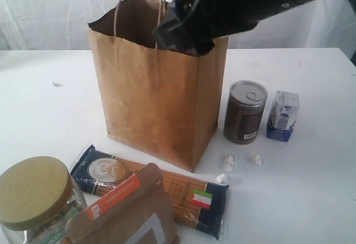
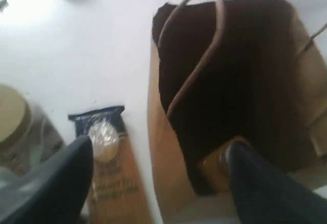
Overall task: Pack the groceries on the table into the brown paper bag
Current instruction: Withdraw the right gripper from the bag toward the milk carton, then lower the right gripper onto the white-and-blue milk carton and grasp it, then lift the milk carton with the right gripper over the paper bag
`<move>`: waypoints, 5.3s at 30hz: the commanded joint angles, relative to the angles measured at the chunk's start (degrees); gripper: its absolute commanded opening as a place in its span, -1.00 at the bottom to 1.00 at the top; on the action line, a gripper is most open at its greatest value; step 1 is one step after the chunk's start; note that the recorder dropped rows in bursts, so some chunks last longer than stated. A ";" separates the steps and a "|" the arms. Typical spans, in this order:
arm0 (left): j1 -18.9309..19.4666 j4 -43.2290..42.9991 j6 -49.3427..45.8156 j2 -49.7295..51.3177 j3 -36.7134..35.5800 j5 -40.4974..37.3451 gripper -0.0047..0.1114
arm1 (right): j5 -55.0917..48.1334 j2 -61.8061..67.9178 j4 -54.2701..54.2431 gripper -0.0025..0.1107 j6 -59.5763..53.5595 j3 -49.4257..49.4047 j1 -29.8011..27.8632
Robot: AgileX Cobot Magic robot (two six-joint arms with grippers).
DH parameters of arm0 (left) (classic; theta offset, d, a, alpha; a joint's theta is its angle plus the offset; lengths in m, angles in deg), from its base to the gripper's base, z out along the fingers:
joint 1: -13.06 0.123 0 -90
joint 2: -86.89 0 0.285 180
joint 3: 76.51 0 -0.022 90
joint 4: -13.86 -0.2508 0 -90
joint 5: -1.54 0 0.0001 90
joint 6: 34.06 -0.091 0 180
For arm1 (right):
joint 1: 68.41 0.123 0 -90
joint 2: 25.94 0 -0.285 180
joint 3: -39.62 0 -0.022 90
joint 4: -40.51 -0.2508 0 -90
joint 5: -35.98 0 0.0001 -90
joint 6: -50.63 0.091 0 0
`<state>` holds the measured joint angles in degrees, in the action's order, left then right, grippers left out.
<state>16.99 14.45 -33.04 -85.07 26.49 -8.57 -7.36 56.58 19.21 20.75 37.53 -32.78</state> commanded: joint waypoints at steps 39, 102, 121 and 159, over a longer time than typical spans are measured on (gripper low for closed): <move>0.05 0.42 0.07 -0.25 -0.21 0.28 -0.92 | 9.01 -3.57 42.83 -0.33 54.70 -37.04 -7.31; 0.05 0.42 0.07 -0.25 -0.21 0.28 -0.92 | 25.80 24.47 70.26 0.29 100.56 -18.87 -21.50; 0.05 0.42 0.07 -0.25 -0.21 0.28 -0.92 | 18.11 24.55 70.00 -0.39 100.32 -18.97 -21.50; 0.05 0.42 0.07 -0.25 -0.21 0.28 -0.92 | 3.84 -15.06 13.36 -0.41 35.60 -10.59 -21.38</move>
<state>16.99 14.45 -33.04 -85.07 26.49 -8.57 -7.85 42.84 40.51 59.98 24.76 -54.10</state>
